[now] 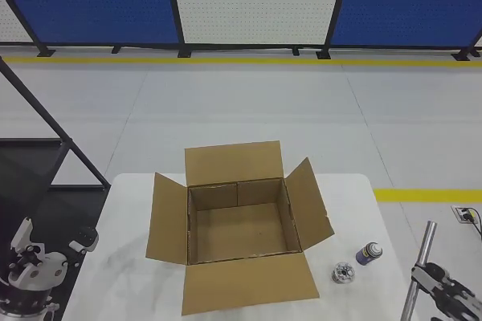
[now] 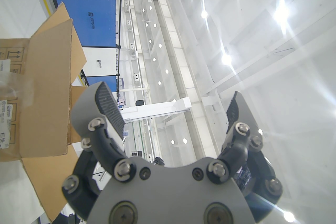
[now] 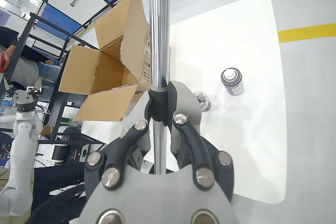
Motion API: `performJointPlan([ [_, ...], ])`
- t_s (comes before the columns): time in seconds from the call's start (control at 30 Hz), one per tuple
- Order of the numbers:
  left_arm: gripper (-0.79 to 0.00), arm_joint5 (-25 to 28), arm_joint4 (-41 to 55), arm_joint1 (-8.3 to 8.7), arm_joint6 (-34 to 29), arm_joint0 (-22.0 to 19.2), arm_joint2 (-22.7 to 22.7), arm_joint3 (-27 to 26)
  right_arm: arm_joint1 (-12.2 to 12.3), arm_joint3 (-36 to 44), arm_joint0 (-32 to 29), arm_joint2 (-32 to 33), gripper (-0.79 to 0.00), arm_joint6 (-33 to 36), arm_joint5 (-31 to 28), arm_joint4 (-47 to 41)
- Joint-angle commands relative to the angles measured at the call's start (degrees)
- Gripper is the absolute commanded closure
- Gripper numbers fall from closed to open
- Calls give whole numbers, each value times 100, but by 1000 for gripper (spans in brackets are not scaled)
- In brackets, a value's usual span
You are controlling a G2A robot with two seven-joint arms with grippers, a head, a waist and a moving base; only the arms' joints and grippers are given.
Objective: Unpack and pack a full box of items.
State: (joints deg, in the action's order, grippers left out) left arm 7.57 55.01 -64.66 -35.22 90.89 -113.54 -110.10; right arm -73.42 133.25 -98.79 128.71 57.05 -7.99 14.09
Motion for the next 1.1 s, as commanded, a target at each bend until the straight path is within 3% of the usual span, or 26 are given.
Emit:
performJointPlan([
  [0.0, -785, 0, 0, 0, 0, 0, 0, 0, 5, -12, -8, -58, 0, -80, 37, 40],
  [0.43, -785, 0, 0, 0, 0, 0, 0, 0, 188, -1680, 643, -1311, 0, 23, 1286, 2092],
  [1.07, -785, 0, 0, 0, 0, 0, 0, 0, 285, -2893, 1418, -2482, 0, -179, 2175, 3460],
])
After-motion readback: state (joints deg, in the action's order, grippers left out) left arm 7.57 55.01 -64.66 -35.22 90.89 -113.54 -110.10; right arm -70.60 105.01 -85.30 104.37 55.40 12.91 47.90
